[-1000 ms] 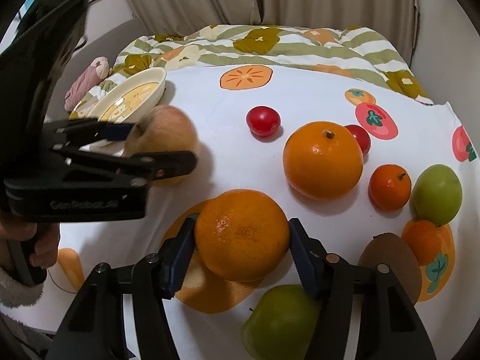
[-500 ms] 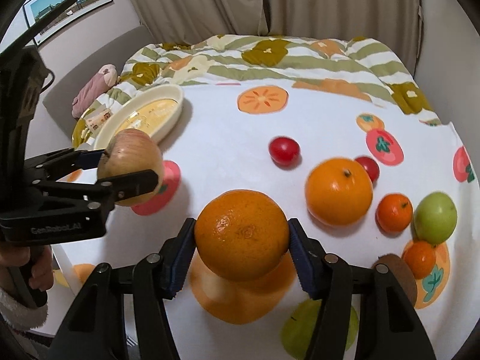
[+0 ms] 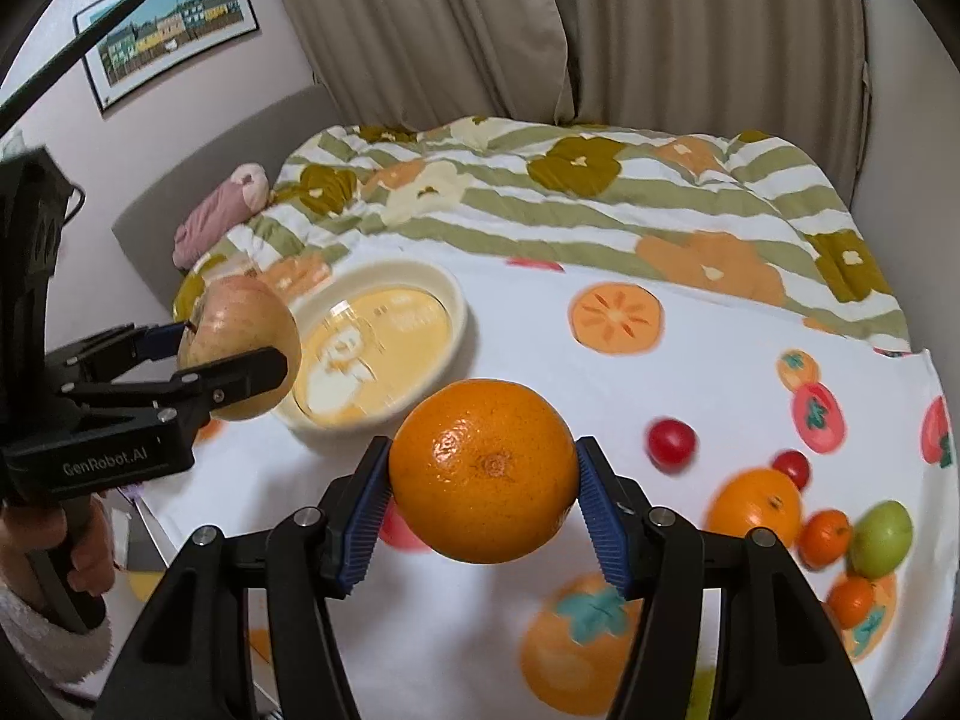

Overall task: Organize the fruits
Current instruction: 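Carry the red apple and orange with both tools over the cream bowl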

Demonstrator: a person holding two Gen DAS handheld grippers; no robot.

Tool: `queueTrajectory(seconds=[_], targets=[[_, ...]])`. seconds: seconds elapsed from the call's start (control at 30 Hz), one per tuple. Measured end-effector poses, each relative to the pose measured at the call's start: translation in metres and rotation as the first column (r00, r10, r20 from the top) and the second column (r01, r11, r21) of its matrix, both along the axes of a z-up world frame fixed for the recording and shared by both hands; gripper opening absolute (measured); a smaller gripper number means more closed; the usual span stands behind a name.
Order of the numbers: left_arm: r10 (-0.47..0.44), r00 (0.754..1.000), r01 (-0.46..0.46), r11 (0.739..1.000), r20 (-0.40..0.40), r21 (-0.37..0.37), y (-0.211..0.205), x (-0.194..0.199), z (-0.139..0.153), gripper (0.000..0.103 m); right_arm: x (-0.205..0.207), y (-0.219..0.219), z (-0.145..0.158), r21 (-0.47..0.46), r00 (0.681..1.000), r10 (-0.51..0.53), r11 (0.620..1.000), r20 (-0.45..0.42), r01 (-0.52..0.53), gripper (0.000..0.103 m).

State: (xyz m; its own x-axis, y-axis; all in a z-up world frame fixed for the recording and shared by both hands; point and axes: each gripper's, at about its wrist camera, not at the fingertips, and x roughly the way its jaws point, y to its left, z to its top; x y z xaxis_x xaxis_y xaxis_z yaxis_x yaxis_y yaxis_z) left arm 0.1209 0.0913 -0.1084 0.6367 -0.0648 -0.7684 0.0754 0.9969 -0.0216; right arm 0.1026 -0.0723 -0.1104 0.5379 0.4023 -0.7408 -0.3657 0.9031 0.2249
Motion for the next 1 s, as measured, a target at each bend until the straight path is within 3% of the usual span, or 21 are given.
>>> queueTrajectory(seconds=[0.23, 0.47, 0.73, 1.0], targets=[[-0.027, 1.0, 0.027, 1.0, 0.01, 0.017, 0.038, 0.027, 0.0, 0.08, 0.029, 0.041, 0.009, -0.004, 1.0, -0.024, 1.0, 0.02, 0.024, 0.056], [-0.086, 0.996, 0.087, 0.996, -0.032, 0.019, 0.064, 0.068, -0.028, 0.08, 0.057, 0.068, 0.002, -0.007, 0.997, -0.075, 0.997, 0.006, 0.075, 0.056], [-0.196, 0.976, 0.204, 0.977, -0.097, 0.07, 0.063, 0.109, -0.072, 0.08, 0.081, 0.087, -0.017, -0.027, 0.986, -0.163, 0.986, -0.034, 0.163, 0.056], [-0.249, 0.963, 0.261, 0.958, -0.106, 0.12, 0.059, 0.128, -0.09, 0.08, 0.091, 0.092, -0.029, -0.028, 0.973, -0.223, 0.975, -0.067, 0.221, 0.056]])
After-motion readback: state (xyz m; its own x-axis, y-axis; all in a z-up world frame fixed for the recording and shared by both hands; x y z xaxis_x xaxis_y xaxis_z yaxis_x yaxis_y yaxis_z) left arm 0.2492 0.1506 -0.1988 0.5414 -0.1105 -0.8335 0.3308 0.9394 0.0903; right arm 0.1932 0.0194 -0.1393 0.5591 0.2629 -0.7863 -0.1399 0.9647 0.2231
